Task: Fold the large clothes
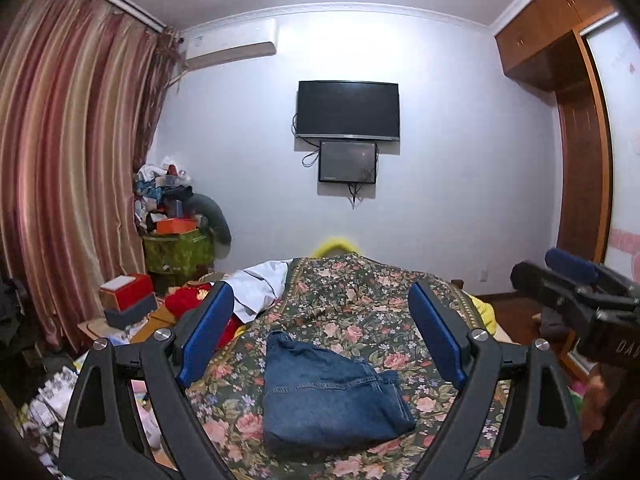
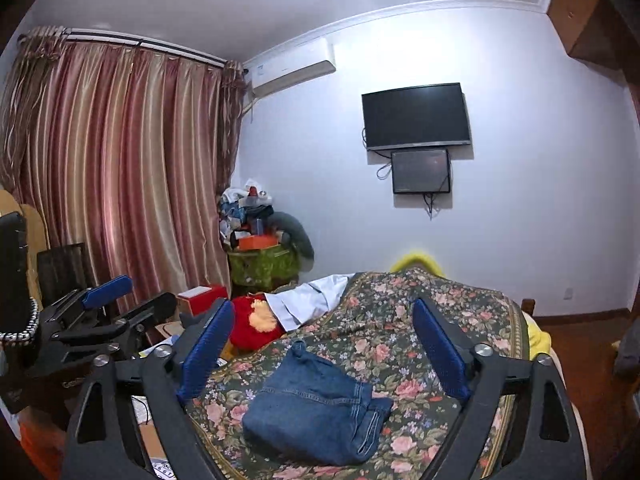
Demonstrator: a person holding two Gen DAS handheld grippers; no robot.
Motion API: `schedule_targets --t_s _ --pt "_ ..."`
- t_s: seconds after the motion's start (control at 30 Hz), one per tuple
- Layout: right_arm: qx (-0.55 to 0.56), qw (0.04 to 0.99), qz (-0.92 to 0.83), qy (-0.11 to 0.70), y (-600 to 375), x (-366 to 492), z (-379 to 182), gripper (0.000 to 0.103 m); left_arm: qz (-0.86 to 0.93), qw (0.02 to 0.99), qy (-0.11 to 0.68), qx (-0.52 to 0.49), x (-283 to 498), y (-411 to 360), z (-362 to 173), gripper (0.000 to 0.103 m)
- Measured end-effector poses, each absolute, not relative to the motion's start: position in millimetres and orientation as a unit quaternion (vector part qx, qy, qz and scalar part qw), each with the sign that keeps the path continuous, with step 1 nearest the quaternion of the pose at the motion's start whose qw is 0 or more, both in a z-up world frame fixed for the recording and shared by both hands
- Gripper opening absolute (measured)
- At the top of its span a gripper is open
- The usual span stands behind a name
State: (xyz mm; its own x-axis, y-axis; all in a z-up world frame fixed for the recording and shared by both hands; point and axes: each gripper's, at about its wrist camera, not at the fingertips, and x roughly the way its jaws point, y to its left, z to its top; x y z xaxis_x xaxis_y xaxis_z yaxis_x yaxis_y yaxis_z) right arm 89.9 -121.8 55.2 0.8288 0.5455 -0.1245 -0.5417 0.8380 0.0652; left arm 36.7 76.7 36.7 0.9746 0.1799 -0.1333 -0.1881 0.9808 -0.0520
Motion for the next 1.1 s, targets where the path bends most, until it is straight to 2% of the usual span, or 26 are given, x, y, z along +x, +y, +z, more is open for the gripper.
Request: schedule_targets --t_s 0.3,1.1 --pt "0.022 0.956 0.279 0.088 -128.3 77.7 39.4 0.102 0.098 0.99 0.089 -0.042 30.6 80.9 20.5 0.092" --pt "0.04 0.96 0.254 0.107 -133.1 87.1 32.7 0.103 0.095 0.99 0.093 -0.05 29.2 81.9 18.1 0.095"
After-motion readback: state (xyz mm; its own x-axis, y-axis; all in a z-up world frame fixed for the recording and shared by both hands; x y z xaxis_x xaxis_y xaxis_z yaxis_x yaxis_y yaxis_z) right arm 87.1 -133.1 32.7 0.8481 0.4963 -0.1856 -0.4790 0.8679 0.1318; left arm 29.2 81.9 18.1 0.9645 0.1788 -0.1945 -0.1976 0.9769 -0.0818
